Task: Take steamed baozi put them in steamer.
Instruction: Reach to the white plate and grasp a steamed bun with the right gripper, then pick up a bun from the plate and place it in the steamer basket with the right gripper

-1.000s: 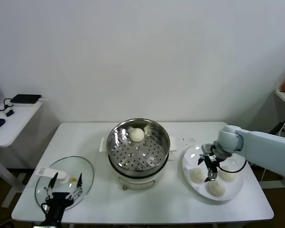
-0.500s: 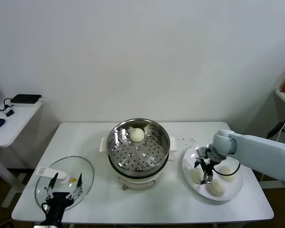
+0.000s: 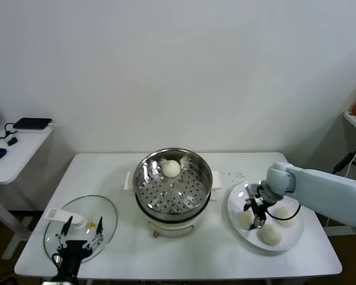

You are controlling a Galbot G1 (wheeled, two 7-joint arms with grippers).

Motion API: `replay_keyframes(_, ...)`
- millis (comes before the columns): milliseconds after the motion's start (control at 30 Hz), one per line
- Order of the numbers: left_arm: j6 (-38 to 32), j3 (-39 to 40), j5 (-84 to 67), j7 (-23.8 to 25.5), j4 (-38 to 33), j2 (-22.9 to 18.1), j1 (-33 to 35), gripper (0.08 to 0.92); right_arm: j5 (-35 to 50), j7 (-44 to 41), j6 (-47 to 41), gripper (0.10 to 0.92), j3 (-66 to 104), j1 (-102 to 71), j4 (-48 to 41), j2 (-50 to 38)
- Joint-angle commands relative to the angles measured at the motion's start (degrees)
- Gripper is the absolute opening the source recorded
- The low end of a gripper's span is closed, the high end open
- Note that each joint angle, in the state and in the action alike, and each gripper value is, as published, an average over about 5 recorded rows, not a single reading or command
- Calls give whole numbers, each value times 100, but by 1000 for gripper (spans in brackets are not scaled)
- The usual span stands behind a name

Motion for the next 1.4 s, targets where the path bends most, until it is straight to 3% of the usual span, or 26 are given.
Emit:
replay_keyframes(33, 0, 2, -3, -2, -11, -5, 2, 823, 141, -6, -12, 679, -13, 160, 34, -12)
replay_keyframes(233, 24, -1, 1, -13, -29, -15, -3, 823, 638, -43, -51, 679, -342, 957, 147, -61)
replay_keyframes(500, 21, 15, -9, -33, -6, -38, 8, 823, 1945, -126, -119, 685, -1320, 2797, 295, -13)
replay_keyframes(833, 29, 49, -3, -34, 29, -34, -19, 823, 3483, -254, -90, 687, -2002, 4254, 271, 748)
replay_keyframes(1400, 82, 103, 272, -26, -84, -85, -143, 823, 3619, -68, -349, 695, -837, 3163, -885, 3300)
